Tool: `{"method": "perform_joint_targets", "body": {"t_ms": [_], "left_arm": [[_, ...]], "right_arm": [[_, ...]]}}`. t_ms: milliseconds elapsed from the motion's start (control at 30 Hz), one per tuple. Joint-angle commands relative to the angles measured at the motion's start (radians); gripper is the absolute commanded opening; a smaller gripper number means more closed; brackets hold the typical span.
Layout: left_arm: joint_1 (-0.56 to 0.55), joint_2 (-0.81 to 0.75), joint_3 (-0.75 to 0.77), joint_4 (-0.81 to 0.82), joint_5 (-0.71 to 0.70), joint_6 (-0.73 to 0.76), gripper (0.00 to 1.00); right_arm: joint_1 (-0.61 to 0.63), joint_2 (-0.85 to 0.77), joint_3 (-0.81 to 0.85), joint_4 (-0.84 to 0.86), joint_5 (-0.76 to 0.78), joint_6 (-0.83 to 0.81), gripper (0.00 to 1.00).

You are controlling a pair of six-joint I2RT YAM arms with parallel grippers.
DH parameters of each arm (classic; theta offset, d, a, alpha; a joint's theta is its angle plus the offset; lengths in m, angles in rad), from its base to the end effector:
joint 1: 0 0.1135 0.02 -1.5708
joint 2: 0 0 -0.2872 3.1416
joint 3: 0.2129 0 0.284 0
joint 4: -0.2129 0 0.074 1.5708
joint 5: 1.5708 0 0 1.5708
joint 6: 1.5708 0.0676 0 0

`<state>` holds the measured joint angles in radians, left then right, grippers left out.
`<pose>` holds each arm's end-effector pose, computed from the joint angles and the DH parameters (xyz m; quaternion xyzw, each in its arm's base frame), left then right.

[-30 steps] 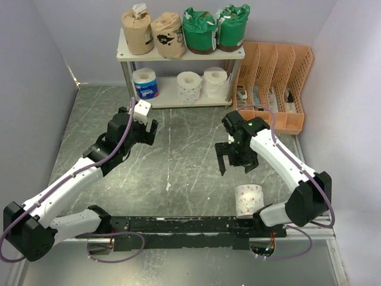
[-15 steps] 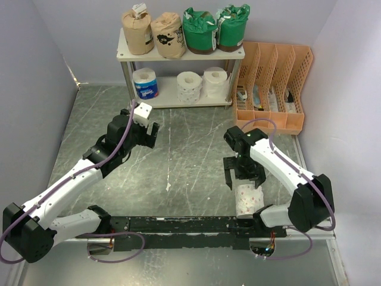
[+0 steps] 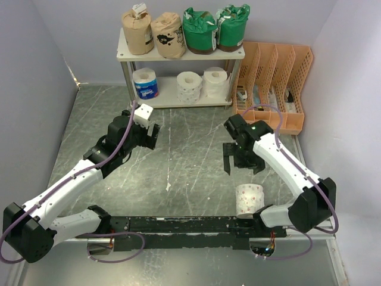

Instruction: Place and organize the paper towels onto the shelf

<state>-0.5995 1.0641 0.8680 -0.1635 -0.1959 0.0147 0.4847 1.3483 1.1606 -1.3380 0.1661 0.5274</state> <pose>0.2517 -0.1561 0.3200 0.1943 0.7968 -0.0863 0.5657 0.2236 0.1051 0.2602 0.0231 0.9960 -0.0616 0.0599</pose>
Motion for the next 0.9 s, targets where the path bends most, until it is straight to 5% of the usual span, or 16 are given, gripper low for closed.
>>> {"method": "perform_joint_targets", "body": {"t_ms": [0, 500, 600, 733, 867], "left_arm": [[-0.006, 0.001, -0.002, 0.032, 0.026, 0.003, 1.0], [-0.008, -0.011, -0.022, 0.038, 0.06, 0.012, 1.0], [-0.011, -0.014, -0.024, 0.038, 0.061, 0.014, 1.0], [-0.015, -0.015, -0.025, 0.036, 0.064, 0.018, 1.0], [-0.018, -0.015, -0.025, 0.036, 0.067, 0.02, 1.0]], "right_arm": [[0.005, 0.026, 0.066, -0.027, 0.07, -0.002, 1.0], [0.005, 0.025, -0.216, 0.169, -0.074, 0.01, 0.96], [0.004, 0.002, -0.232, 0.158, -0.09, 0.018, 0.73], [0.005, -0.034, -0.263, 0.124, -0.12, 0.038, 0.0], [0.004, -0.072, -0.31, 0.105, -0.153, 0.036, 0.0]]}}
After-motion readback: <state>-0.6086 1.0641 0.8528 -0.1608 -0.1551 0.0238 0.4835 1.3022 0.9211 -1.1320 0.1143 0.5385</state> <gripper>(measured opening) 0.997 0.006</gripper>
